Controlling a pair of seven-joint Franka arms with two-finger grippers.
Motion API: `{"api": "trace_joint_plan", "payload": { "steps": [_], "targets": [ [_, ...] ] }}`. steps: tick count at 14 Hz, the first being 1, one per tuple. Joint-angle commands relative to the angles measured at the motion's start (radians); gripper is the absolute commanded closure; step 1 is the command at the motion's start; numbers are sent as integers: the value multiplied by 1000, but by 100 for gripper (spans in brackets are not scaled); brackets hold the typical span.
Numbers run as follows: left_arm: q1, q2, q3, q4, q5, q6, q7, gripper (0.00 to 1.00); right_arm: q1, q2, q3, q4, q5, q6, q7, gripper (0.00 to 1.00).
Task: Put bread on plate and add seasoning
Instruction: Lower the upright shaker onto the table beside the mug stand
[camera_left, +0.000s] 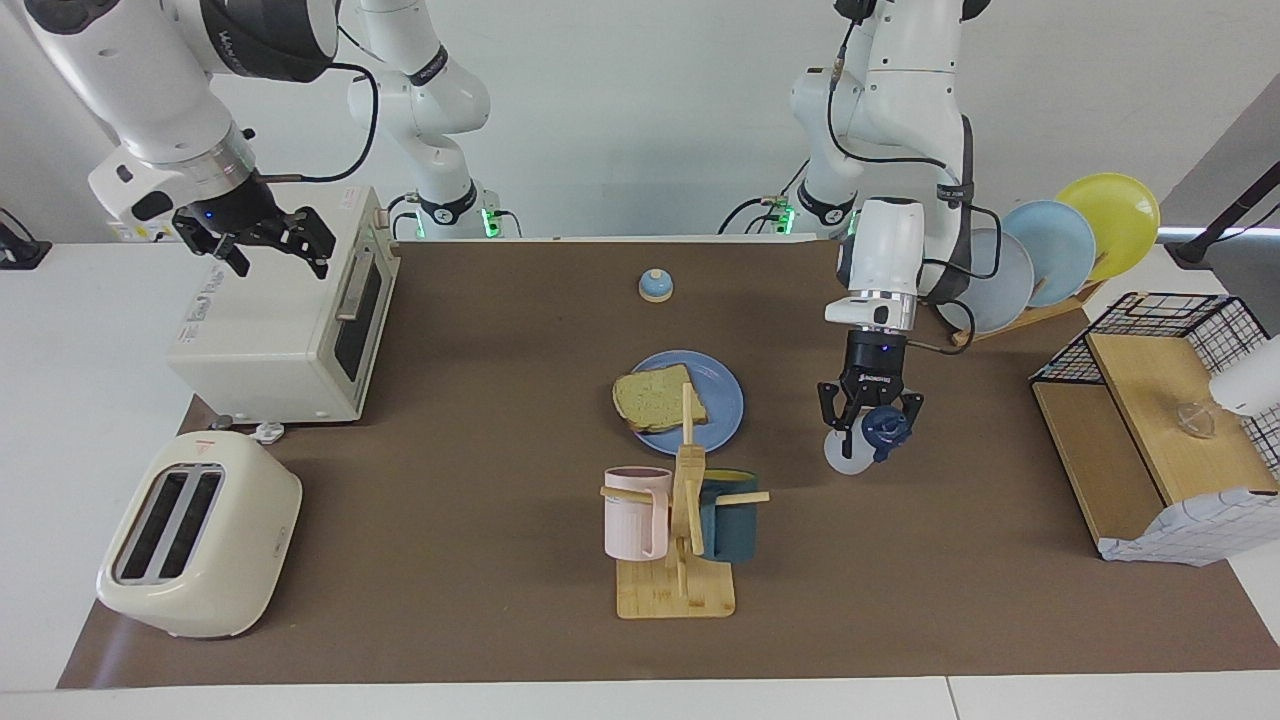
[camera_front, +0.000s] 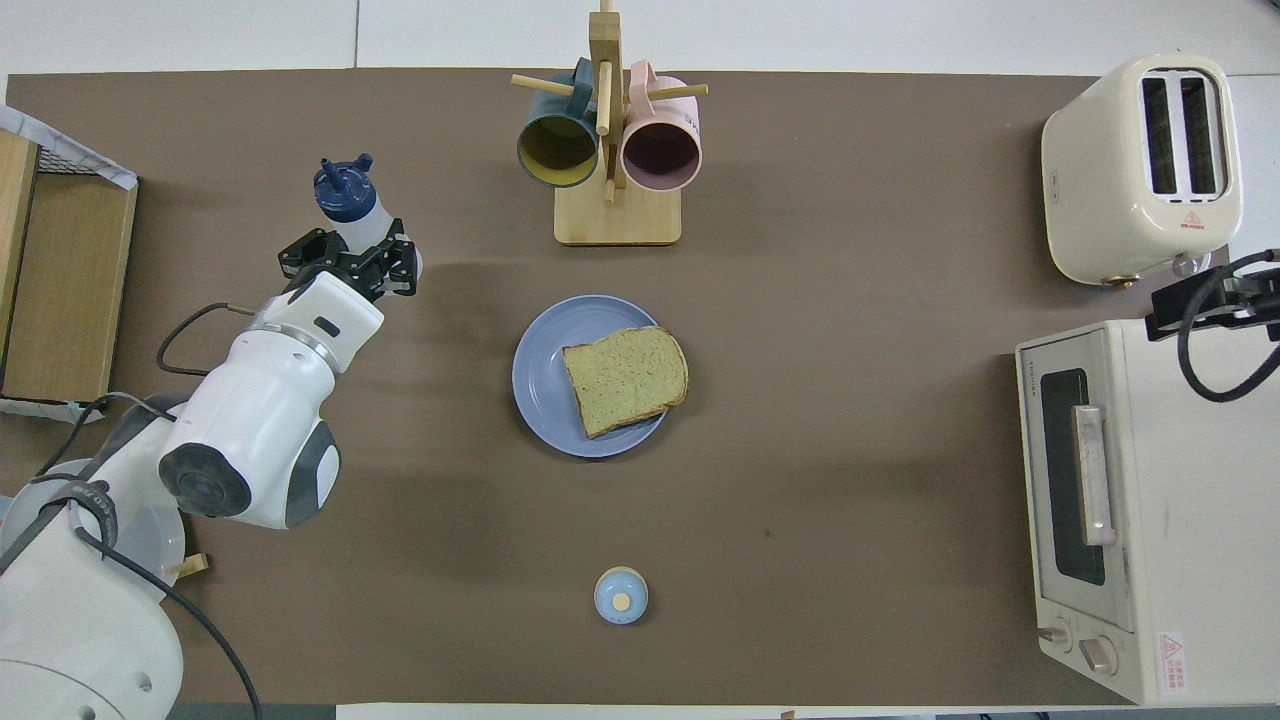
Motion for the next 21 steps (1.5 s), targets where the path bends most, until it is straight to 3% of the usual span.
{"api": "trace_joint_plan", "payload": {
  "steps": [1,4,17,18,21],
  "targets": [
    [-7,97,6,76,-2,24,-10,100,-4,-13,0,-14,-2,9,-21,0],
    [-10,166,2,117,-2,24,-9,100,-4,-13,0,-14,-2,9,-21,0],
    [-24,169,-1,66,5,22,-9,100,-4,-13,2,-14,-2,8,-21,0],
    [-24,169,-1,66,4,22,-9,98,-4,-13,2,-14,-2,9,-21,0],
    [-24,161,-1,46,4,21,-9,65,-4,-13,2,-14,-2,9,-21,0]
  ]
}}
